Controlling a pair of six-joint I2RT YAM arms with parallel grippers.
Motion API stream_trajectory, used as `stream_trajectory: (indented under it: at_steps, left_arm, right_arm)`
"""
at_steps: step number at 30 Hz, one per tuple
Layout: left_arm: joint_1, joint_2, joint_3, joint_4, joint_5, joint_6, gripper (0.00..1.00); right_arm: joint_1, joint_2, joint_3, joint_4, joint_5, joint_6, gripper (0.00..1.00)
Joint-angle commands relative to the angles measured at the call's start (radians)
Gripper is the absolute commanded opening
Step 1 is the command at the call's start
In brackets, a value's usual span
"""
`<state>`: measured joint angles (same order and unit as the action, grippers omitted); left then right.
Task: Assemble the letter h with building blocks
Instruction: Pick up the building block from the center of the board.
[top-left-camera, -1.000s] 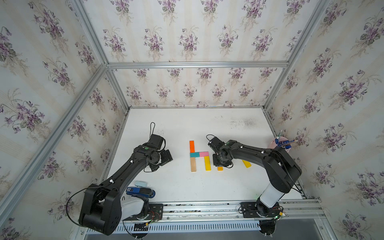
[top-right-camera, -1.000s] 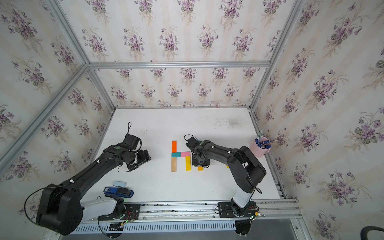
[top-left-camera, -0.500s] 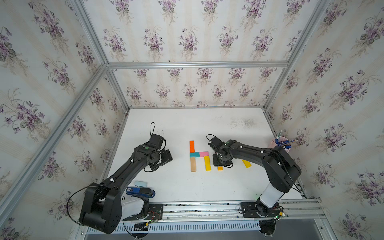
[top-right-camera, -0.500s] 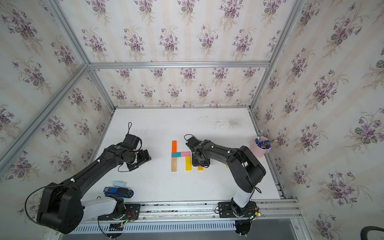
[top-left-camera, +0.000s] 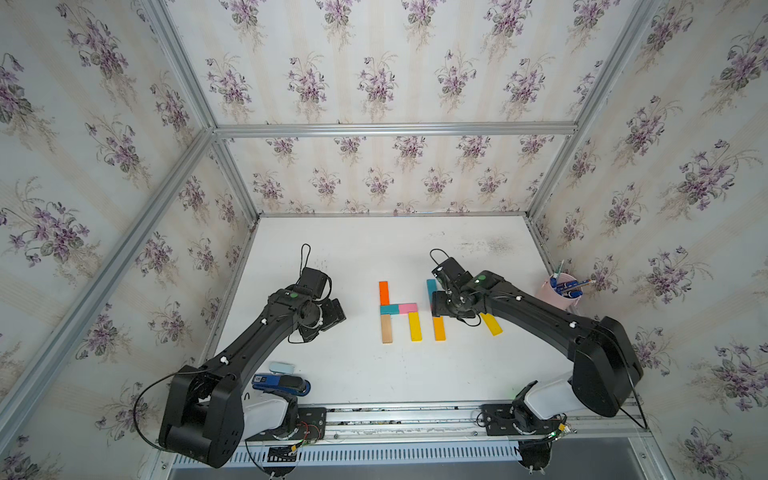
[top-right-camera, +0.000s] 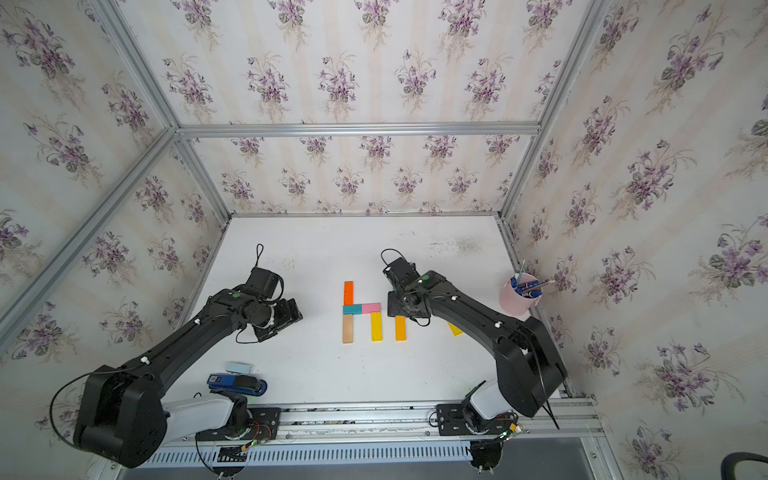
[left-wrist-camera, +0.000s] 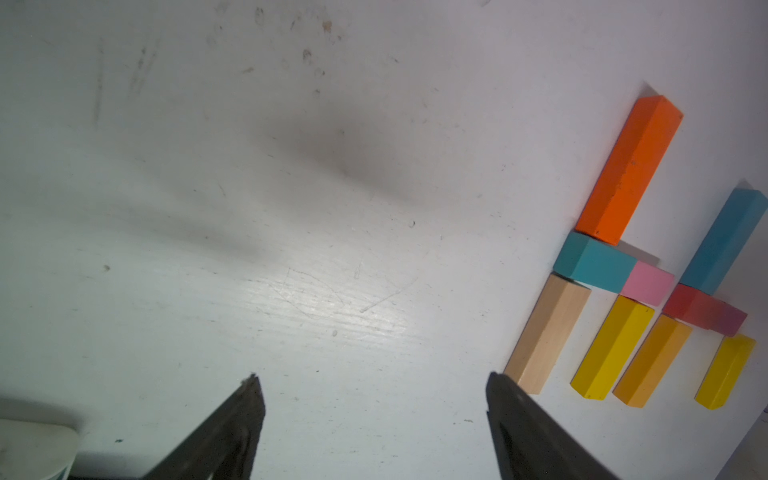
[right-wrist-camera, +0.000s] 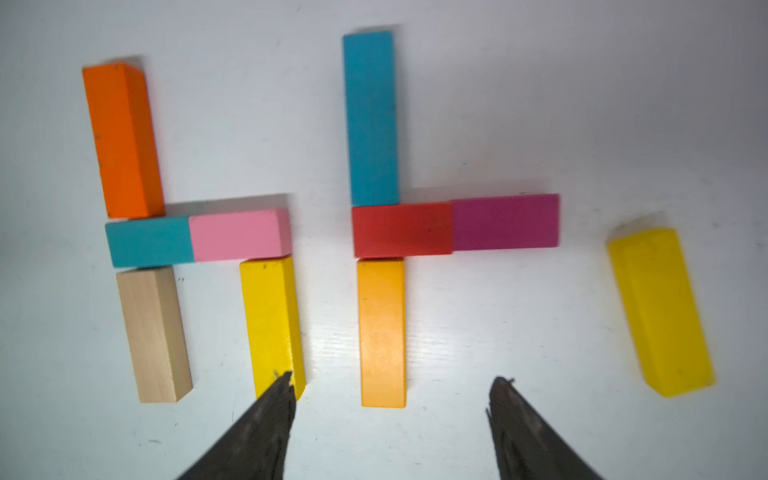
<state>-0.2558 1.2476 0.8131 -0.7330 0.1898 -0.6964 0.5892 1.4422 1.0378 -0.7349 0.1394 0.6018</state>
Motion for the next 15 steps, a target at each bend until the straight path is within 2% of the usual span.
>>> stream_trajectory:
  at_steps: [1, 5, 7, 15]
  left_arm:
    - [0.0, -0.013, 0.016, -0.021, -0.005, 0.014, 0.86]
    - [0.001, -0.026, 0.02, -0.025, -0.006, 0.014, 0.86]
    - [0.001, -0.029, 0.022, -0.028, -0.004, 0.014, 0.86]
    - [0.003, -0.052, 0.001, -0.032, -0.015, 0.02, 0.86]
  right_arm:
    - [-0.146, -0.055, -0.064, -0.016, 0.02, -0.014, 0.84]
    - [-0.387, -0.091, -0.167, 0.074, -0.072, -0.037, 0.88]
    - [-0.445, -0.083, -0.19, 0.111, -0.107, -0.041, 0.88]
    - [-0.463, 0.028, -0.218, 0.174, -0.106, -0.082, 0.87]
